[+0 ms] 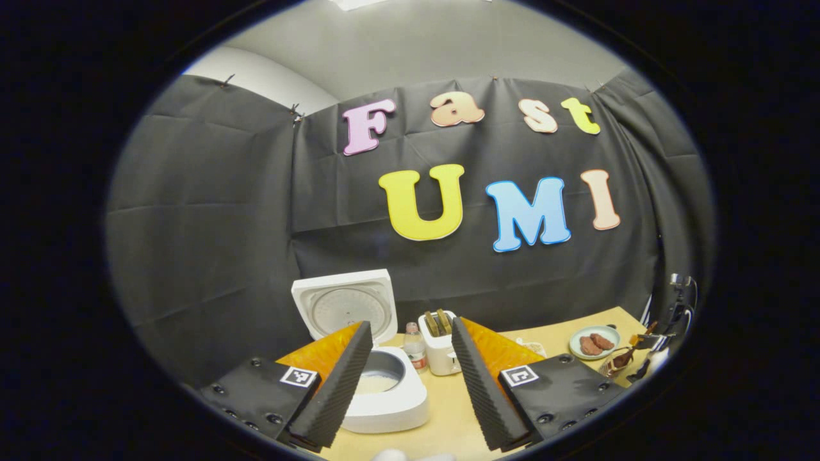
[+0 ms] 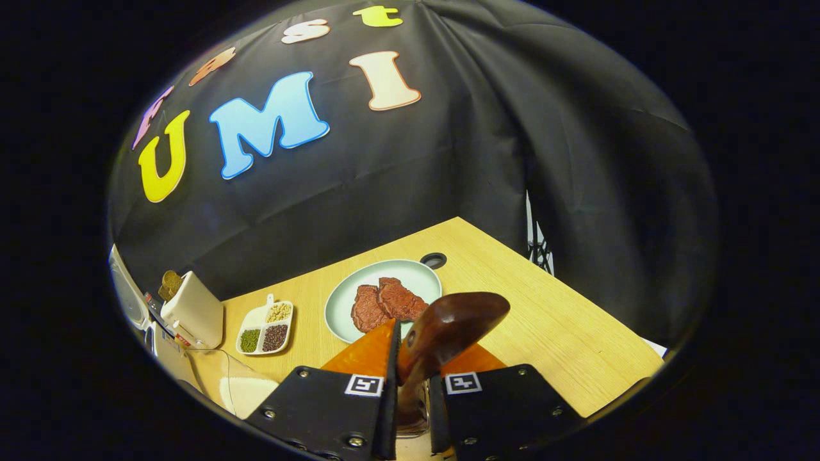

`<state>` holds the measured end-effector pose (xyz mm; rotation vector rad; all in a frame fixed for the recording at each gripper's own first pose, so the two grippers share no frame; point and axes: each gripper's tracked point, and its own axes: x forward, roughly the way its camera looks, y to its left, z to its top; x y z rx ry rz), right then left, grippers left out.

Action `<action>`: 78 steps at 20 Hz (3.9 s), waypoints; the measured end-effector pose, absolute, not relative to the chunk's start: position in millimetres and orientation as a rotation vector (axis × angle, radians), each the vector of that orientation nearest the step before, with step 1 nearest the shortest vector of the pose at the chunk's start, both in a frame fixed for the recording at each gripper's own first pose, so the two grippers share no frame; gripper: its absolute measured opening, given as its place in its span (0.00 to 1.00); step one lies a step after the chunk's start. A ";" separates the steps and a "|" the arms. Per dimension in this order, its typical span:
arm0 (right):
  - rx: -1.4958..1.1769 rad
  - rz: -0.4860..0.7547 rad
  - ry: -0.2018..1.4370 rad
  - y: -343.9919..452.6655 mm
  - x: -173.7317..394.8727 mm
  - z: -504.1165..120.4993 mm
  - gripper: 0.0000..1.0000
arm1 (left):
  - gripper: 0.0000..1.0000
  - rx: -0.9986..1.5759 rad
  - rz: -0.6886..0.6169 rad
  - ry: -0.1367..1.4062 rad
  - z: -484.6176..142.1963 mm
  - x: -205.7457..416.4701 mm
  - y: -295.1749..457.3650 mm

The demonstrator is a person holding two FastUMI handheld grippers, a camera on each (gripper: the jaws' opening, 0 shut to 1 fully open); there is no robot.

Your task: Close the left gripper, press the button to open the rice cooker; take a wooden spoon from the chopstick holder with the right hand, scoop a spoonful of rice and pour it into the rice cooker, then put the wooden spoon back into the chopstick holder.

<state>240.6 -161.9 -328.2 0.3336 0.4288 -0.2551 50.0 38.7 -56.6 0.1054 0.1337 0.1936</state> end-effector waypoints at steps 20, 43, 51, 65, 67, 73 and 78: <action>0.053 0.035 0.223 -9.8 257.7 -119.1 0.21 | 0.91 0.054 0.276 0.146 -88.6 24.1 116.2; -0.336 0.205 0.413 161.4 265.9 -294.0 0.21 | 0.94 0.005 0.329 0.213 -120.4 2.2 166.1; -0.439 0.222 0.449 168.8 263.5 -331.1 0.21 | 0.96 0.018 0.323 0.230 -124.2 4.2 167.9; -0.191 0.314 0.508 213.5 248.8 -341.2 0.21 | 0.94 0.022 0.338 0.256 -125.3 0.4 176.4; -0.052 0.329 0.539 223.2 246.8 -339.9 0.21 | 0.94 0.023 0.338 0.260 -127.3 -0.7 177.2; 0.300 0.337 0.588 228.5 244.7 -337.4 0.21 | 0.96 0.043 0.331 0.250 -121.8 -1.7 179.8; 0.552 0.338 0.613 226.1 242.4 -336.4 0.21 | 0.97 0.054 0.323 0.252 -119.2 -0.8 181.6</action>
